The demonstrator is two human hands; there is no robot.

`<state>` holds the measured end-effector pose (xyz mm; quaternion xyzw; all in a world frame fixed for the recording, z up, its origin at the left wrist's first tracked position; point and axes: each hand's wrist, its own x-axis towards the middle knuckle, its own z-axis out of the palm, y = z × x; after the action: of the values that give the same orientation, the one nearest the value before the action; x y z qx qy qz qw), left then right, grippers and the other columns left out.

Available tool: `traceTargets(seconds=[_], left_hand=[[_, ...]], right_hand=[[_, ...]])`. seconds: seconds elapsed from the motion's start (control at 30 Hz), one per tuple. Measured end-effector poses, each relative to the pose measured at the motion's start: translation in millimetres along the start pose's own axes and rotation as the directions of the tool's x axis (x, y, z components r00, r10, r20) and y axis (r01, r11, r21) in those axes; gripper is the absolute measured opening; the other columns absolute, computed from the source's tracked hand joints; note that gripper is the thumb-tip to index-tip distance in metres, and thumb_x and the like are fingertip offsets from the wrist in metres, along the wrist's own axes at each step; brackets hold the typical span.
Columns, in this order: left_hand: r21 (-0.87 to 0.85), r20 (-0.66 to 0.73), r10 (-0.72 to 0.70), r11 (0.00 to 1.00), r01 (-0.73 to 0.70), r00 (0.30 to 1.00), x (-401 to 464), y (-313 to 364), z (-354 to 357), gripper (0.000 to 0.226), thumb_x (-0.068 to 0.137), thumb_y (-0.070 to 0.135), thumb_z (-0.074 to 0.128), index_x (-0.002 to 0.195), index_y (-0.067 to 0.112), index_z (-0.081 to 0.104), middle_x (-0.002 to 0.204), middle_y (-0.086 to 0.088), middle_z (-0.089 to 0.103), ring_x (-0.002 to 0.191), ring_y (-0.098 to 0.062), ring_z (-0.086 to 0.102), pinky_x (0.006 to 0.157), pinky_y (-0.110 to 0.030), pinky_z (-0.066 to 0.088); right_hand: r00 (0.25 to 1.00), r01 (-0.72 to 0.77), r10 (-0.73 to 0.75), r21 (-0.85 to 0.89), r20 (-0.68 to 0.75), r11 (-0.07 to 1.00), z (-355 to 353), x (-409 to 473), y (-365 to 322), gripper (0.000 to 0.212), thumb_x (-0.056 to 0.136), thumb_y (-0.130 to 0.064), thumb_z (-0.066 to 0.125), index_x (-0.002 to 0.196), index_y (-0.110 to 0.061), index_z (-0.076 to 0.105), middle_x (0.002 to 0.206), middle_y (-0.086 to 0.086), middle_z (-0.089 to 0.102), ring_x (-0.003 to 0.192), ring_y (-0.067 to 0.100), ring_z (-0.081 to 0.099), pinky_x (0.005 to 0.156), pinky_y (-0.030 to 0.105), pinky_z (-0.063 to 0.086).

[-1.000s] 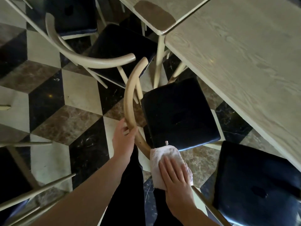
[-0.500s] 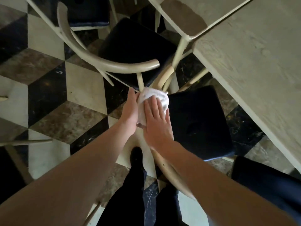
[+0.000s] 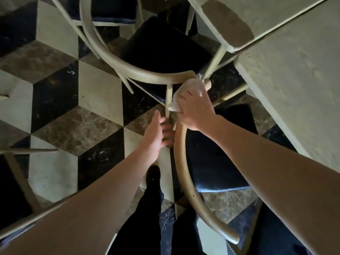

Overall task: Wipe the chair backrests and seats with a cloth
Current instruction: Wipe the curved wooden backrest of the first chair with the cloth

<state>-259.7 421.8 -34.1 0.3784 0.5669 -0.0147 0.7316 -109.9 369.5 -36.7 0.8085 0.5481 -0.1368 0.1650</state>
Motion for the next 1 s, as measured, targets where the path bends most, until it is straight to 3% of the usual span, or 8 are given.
traceTargets(seconds=[0.1, 0.2, 0.3, 0.47, 0.6, 0.73, 0.87, 1.0], left_hand=[[-0.045, -0.097, 0.003, 0.999, -0.007, 0.995, -7, -9, -6, 0.051, 0.107, 0.055, 0.027, 0.115, 0.020, 0.063, 0.096, -0.002, 0.077, 0.090, -0.018, 0.075, 0.077, -0.036, 0.057], [-0.042, -0.152, -0.003, 0.999, -0.003, 0.988, -11, -20, -13, 0.056, 0.107, 0.051, 0.032, 0.138, 0.012, 0.057, 0.132, -0.014, 0.065, 0.122, -0.031, 0.063, 0.098, -0.039, 0.050], [0.076, -0.140, 0.018, 0.997, -0.007, 0.990, -23, -34, -13, 0.050, 0.107, 0.045, 0.038, 0.140, 0.013, 0.057, 0.137, -0.012, 0.062, 0.124, -0.026, 0.060, 0.107, -0.042, 0.046], [0.089, -0.056, 0.053, 0.995, -0.047, 0.997, -48, -65, 6, 0.032, 0.106, 0.033, 0.043, 0.118, 0.016, 0.068, 0.105, -0.003, 0.069, 0.081, -0.007, 0.070, 0.047, -0.013, 0.049], [0.164, -0.093, 0.108, 0.982, -0.092, 0.990, -64, -95, 9, 0.035, 0.108, 0.032, 0.036, 0.128, 0.020, 0.063, 0.126, -0.001, 0.067, 0.103, -0.007, 0.063, 0.071, -0.012, 0.044], [0.200, -0.044, 0.145, 0.971, -0.134, 0.988, -71, -103, 6, 0.038, 0.108, 0.043, 0.028, 0.124, 0.035, 0.061, 0.127, 0.004, 0.063, 0.119, -0.020, 0.058, 0.097, -0.037, 0.045], [0.116, -0.018, 0.053, 0.992, -0.050, 0.998, -67, -95, 6, 0.051, 0.108, 0.050, 0.026, 0.137, 0.025, 0.059, 0.128, -0.001, 0.065, 0.115, -0.021, 0.060, 0.098, -0.042, 0.047], [0.079, 0.004, 0.019, 0.997, -0.020, 1.000, -58, -94, -8, 0.050, 0.109, 0.049, 0.023, 0.124, 0.027, 0.066, 0.125, 0.000, 0.067, 0.106, -0.019, 0.063, 0.101, -0.044, 0.047]], right_hand=[[0.973, 0.226, -0.225, -0.028, 0.056, 0.974, -1, -27, -39, 0.031, 0.096, -0.051, 0.039, 0.089, -0.032, 0.063, 0.102, -0.006, 0.070, 0.128, 0.030, 0.052, 0.118, 0.066, 0.011], [0.908, 0.419, -0.417, -0.027, 0.046, 0.908, 7, -67, -68, 0.018, 0.090, -0.046, 0.055, 0.074, -0.040, 0.062, 0.062, -0.016, 0.041, 0.109, 0.029, 0.056, 0.117, 0.063, 0.015], [0.856, 0.516, -0.505, -0.127, 0.108, 0.847, 24, -108, -85, 0.022, 0.091, -0.043, 0.055, 0.091, -0.035, 0.076, 0.083, -0.011, 0.061, 0.126, 0.034, 0.048, 0.120, 0.064, 0.002], [0.805, 0.589, -0.517, -0.286, 0.293, 0.755, 55, -176, -91, 0.035, 0.095, -0.036, 0.053, 0.115, -0.013, 0.071, 0.118, -0.001, 0.066, 0.131, 0.028, 0.047, 0.117, 0.062, -0.023], [0.728, 0.671, -0.491, -0.350, 0.479, 0.653, 82, -228, -88, 0.025, 0.093, -0.039, 0.060, 0.103, -0.021, 0.074, 0.121, -0.009, 0.067, 0.131, 0.021, 0.049, 0.116, 0.061, -0.022], [0.795, 0.597, -0.525, -0.236, 0.306, 0.767, 120, -280, -69, 0.057, 0.095, -0.040, 0.024, 0.138, -0.043, 0.060, 0.153, -0.019, 0.049, 0.147, 0.001, 0.036, 0.123, 0.023, -0.007], [0.494, 0.868, -0.647, -0.375, 0.580, 0.327, 129, -293, -38, 0.032, 0.098, -0.038, 0.054, 0.119, -0.027, 0.075, 0.143, -0.007, 0.063, 0.153, 0.027, 0.031, 0.124, 0.051, -0.014], [0.467, 0.877, -0.648, -0.407, 0.602, 0.254, 120, -270, -39, 0.023, 0.094, -0.049, 0.060, 0.111, -0.042, 0.074, 0.140, -0.016, 0.061, 0.153, 0.026, 0.030, 0.116, 0.067, -0.021]])
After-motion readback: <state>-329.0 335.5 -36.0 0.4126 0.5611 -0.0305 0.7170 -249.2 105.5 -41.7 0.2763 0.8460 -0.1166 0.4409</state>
